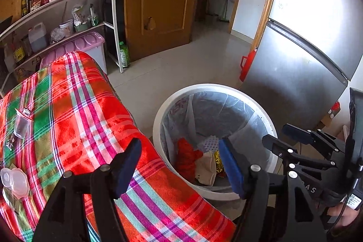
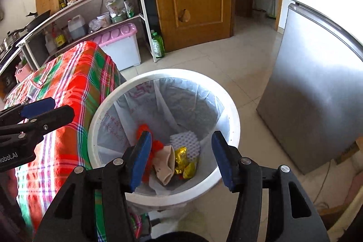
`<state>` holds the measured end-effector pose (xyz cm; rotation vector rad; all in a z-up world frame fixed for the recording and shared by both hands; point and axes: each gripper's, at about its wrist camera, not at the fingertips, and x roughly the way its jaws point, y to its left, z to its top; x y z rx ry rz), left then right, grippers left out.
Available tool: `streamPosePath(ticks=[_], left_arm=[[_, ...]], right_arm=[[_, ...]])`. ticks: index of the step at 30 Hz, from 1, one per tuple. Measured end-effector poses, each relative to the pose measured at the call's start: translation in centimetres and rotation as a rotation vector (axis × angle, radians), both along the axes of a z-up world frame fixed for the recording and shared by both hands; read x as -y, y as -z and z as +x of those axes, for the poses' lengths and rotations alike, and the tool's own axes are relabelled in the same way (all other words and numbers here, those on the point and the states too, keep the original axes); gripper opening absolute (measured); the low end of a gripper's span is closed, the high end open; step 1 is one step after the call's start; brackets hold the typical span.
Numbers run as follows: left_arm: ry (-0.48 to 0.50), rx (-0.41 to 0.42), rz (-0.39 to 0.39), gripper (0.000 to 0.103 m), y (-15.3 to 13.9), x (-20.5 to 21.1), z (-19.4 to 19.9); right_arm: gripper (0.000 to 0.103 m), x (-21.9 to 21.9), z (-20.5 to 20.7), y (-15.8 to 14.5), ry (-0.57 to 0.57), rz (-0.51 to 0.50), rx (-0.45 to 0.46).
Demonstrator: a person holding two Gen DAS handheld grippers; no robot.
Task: Collect trash
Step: 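Return both tools to the table toward the green snack bag and clear cup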
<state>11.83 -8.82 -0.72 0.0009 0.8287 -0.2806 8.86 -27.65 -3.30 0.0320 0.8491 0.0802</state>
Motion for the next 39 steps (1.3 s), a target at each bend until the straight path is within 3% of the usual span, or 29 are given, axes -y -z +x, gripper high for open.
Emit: streamPosePath(ticks=[19,39], left_arm=[[-0.11,0.073,-0.055,0.077,-2.9,-6.9,-4.3],[-0.422,0.12,-0.043,0.084,-3.0,-21.0,-9.3]], right_arm=[[0.056,-4.5,-2.8,-3.2,-0.056,0.039,0.088],[0.056,-16.5,-3.3,-3.9,-0.28,0.102,0.102]])
